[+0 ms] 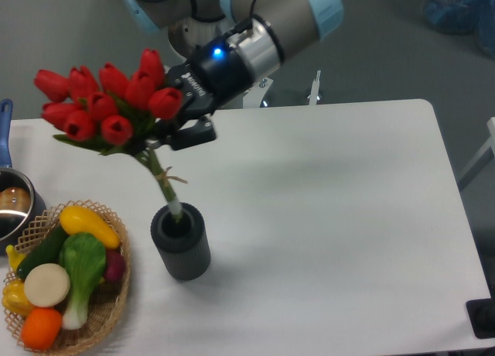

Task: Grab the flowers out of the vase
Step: 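Raise the tulips clear of the vase and carry them up and away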

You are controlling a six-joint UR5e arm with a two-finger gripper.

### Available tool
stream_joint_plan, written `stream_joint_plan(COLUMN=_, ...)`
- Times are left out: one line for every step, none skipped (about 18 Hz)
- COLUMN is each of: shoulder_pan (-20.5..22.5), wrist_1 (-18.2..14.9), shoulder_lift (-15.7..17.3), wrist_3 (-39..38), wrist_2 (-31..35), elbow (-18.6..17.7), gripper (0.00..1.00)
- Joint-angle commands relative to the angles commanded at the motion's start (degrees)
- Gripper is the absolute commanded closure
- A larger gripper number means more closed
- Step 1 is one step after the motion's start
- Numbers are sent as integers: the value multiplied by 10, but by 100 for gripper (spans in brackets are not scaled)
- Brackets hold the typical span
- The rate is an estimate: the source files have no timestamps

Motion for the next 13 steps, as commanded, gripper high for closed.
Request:
stream_joint_plan(shoulder_pan=7, wrist_1=0, shoulder_lift=4, wrist_3=-1, wrist_2=9, elbow=2, gripper=56)
stream_joint_plan(shoulder_pan=16, wrist_1=-1, shoulder_lift=10, wrist_3=-4, wrist_2=21, elbow=3, gripper=56)
stream_joint_plan(shoulder_pan=29, wrist_1=-1, shoulder_lift=13, wrist_3=-9, wrist_2=32, elbow=3, gripper=56)
stream_joint_plan(shoulder_pan=40, wrist_1=-1, shoulder_lift=15, wrist_3=-12, wrist_2=39, elbow=3, gripper=56)
stream_joint_plan(shoulder_pan=51, wrist_1=-1, shoulder_lift=15, wrist_3=-13, wrist_2=39, elbow=3, gripper=56)
stream_joint_plan(shoulder_pan=62, wrist_1=-1, shoulder_lift=13, wrist_3=-12, wrist_2=35, elbow=3, gripper=56)
stream_joint_plan(shoulder_pan=73, wrist_1=0, shoulder_lift=11, wrist_3=-12, wrist_2=34, elbow=4, gripper=56)
stream_joint_plan(shoulder_pan=77, wrist_1=1, shoulder_lift=11, wrist_3=-12, wrist_2=33, elbow=4, gripper=56)
stream_joint_plan(shoulder_pan=79, wrist_1=1, shoulder_lift=9, wrist_3=-12, wrist_2=32, elbow=9, gripper=56)
stream_joint_plan(shoulder_pan=86, wrist_1=0, shoulder_lift=9, wrist_3=-12, wrist_2=32, elbow=10, gripper=56)
stream_joint_plan(shoulder_pan=93, wrist_1=1, shoulder_lift=8, wrist_3=-12, wrist_2=32, elbow=10, gripper=56)
stream_joint_plan(shoulder_pan=98, wrist_1=1, shoulder_lift=8, wrist_3=-11, wrist_2=32, elbow=8, gripper=56)
stream_joint_plan(shoulder_pan=99, wrist_1=2, shoulder_lift=8, wrist_3=-11, wrist_2=32, elbow=8, gripper=56)
